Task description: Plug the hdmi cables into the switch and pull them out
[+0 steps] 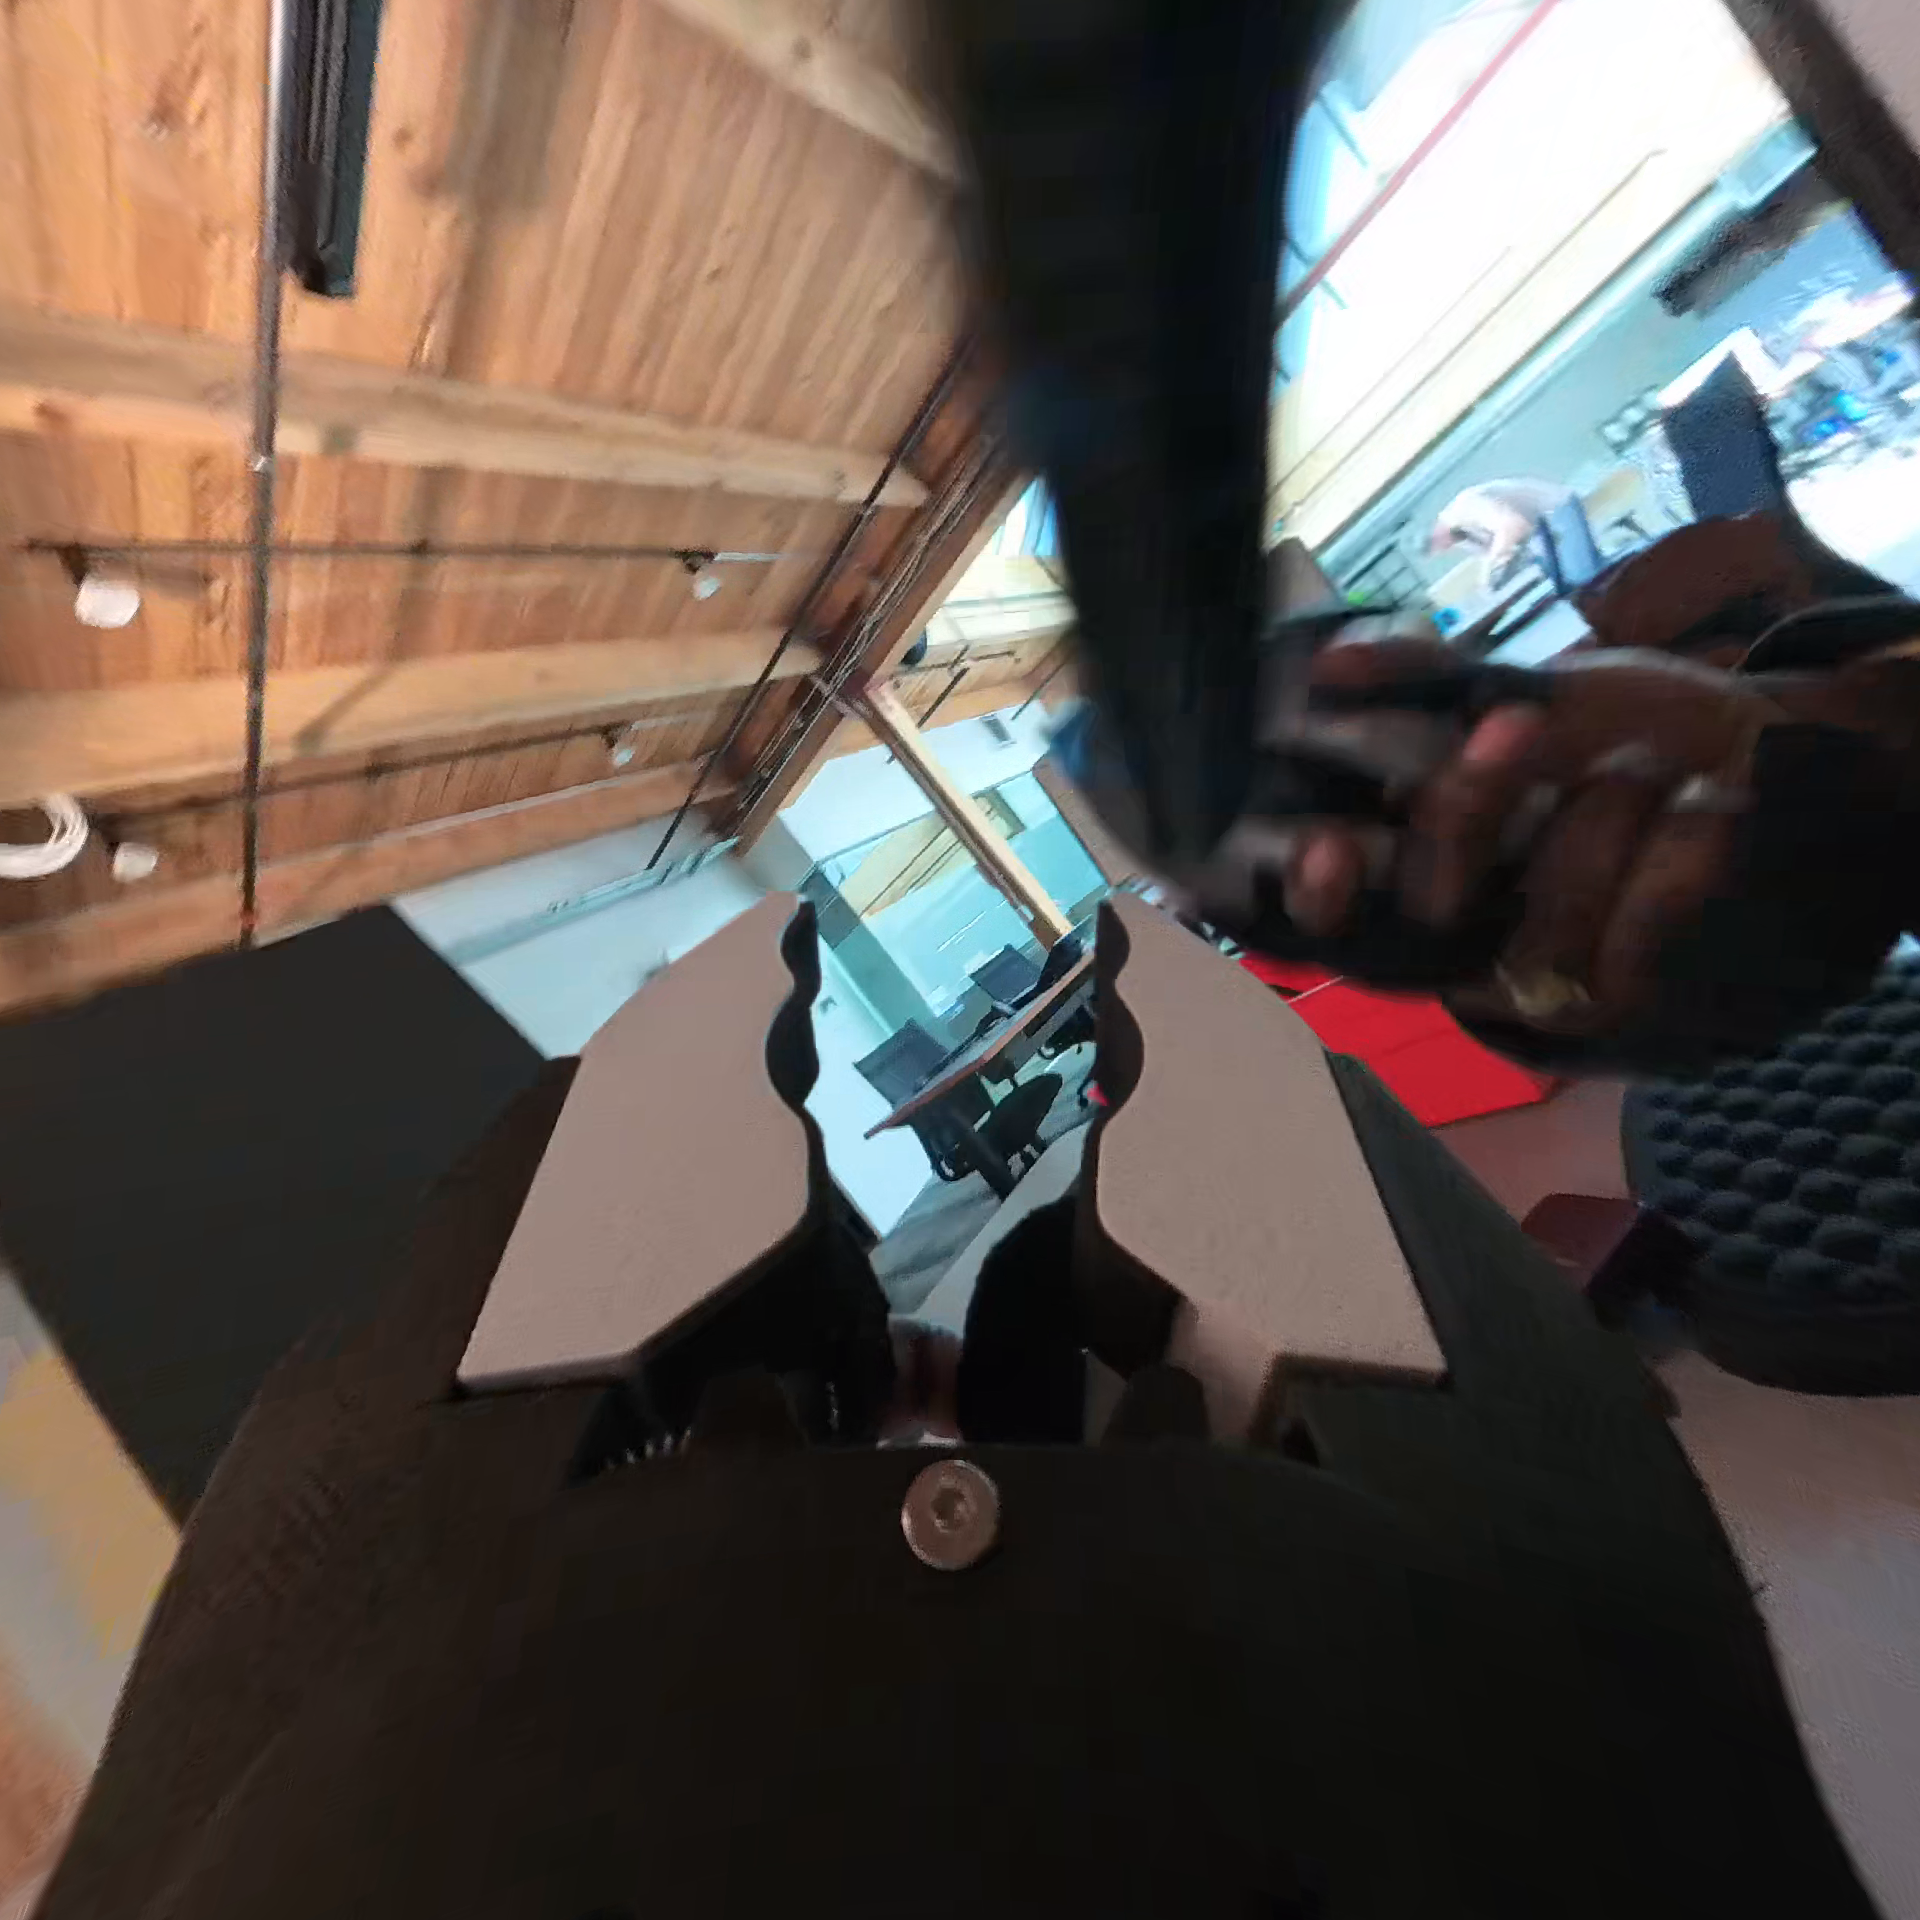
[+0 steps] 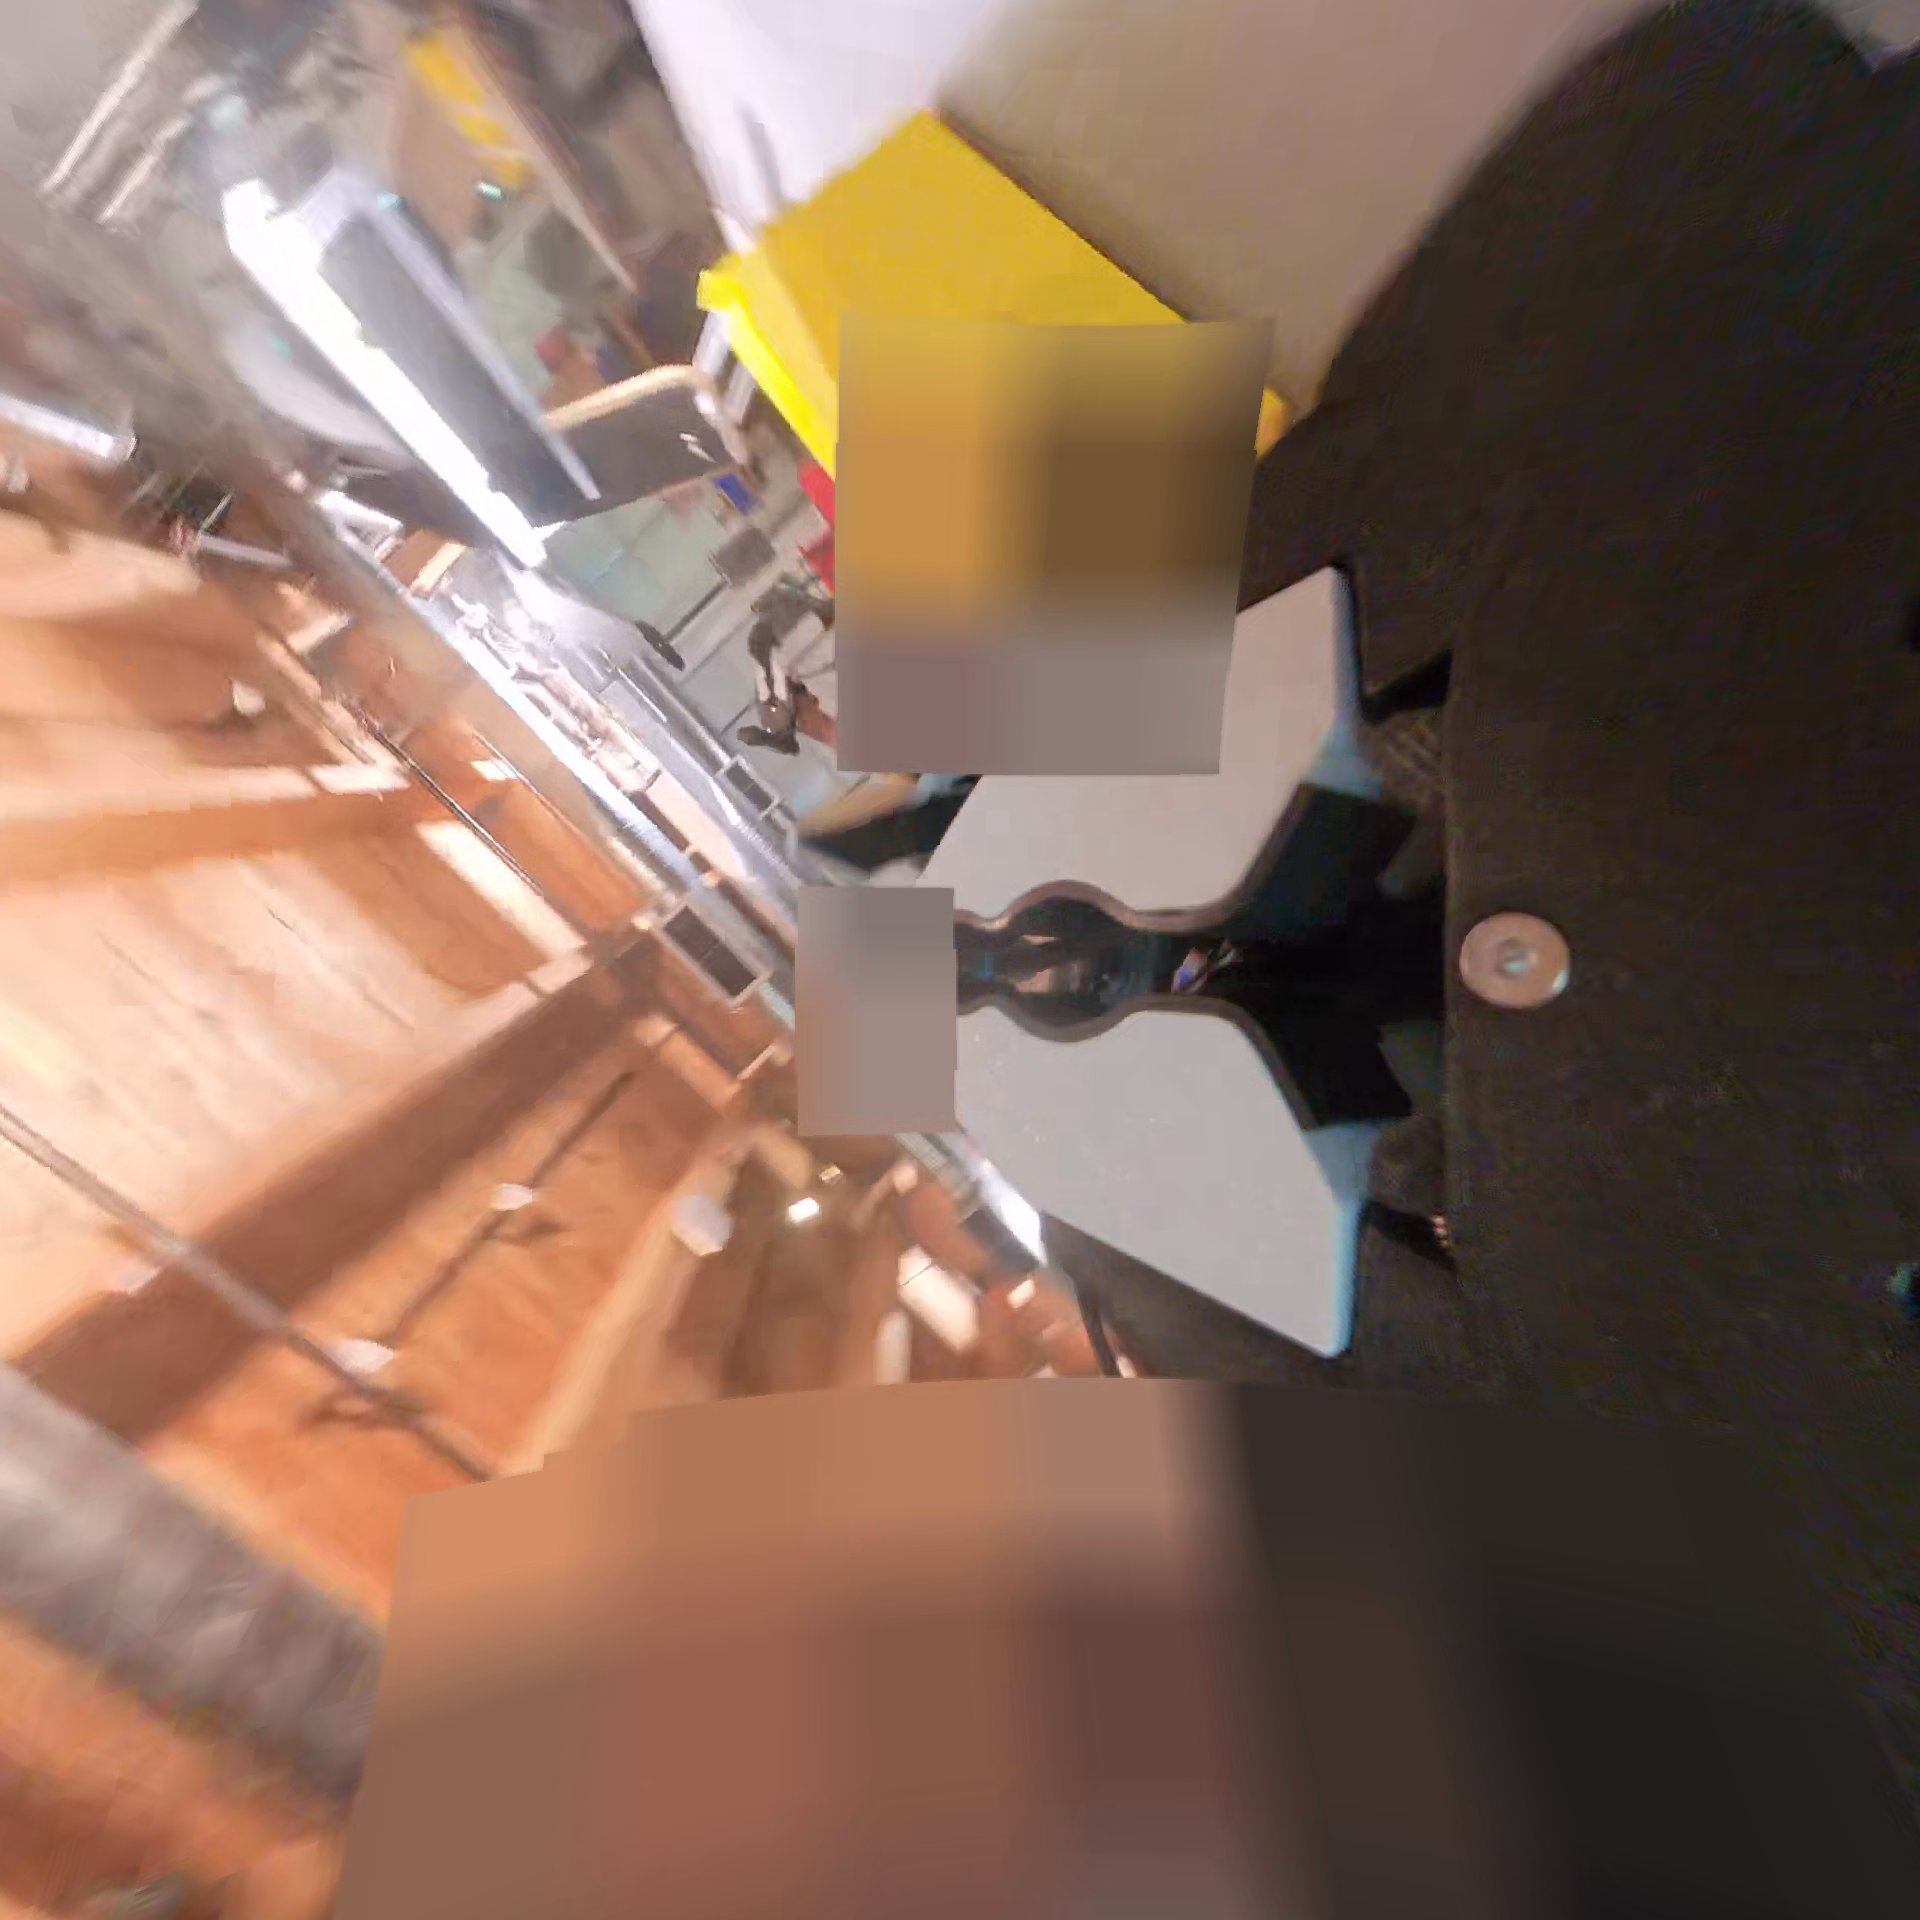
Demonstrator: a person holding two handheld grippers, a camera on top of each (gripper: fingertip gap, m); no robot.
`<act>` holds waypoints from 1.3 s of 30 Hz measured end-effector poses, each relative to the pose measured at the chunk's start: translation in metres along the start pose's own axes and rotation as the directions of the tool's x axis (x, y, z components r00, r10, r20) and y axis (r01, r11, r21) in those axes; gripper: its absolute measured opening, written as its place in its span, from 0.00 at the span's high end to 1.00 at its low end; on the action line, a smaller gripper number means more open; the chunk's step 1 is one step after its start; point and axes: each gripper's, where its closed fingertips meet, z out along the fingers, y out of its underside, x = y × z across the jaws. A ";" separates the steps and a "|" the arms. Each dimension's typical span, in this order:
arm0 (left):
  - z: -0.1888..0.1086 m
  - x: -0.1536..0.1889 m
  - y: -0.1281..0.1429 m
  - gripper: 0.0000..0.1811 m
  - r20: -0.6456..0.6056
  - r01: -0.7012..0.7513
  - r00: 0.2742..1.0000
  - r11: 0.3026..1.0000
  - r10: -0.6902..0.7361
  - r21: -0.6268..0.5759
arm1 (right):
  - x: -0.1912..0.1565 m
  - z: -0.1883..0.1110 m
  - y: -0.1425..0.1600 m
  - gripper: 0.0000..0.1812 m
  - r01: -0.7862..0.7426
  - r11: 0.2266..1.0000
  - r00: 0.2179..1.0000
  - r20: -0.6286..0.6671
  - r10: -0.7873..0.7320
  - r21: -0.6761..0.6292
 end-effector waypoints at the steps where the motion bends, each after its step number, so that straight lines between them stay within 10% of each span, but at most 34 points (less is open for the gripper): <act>1: 0.001 0.006 0.000 0.72 -0.028 -0.015 1.000 1.000 0.014 -0.008 | 0.012 -0.005 0.003 0.97 -0.073 0.997 0.997 -0.026 0.074 0.035; 7: 0.002 0.031 0.031 0.80 -0.166 -0.016 0.986 0.988 -0.009 -0.151 | 0.035 -0.023 0.001 0.97 0.097 0.985 0.975 -0.214 -0.064 0.146; 26: -0.005 0.046 0.035 0.89 -0.277 0.150 0.938 0.963 -0.210 -0.223 | 0.052 -0.034 0.006 0.98 -0.012 0.970 0.970 -0.233 0.070 0.241; 32: -0.009 0.037 0.029 0.89 -0.270 0.395 0.849 0.885 -0.454 -0.248 | 0.044 -0.041 0.004 0.92 0.269 0.961 0.913 -0.334 -0.233 0.066; 39: -0.015 0.025 0.009 0.89 -0.306 0.561 0.755 0.813 -0.580 -0.157 | 0.025 -0.051 -0.002 0.84 0.665 0.720 0.635 -0.358 -0.685 -0.198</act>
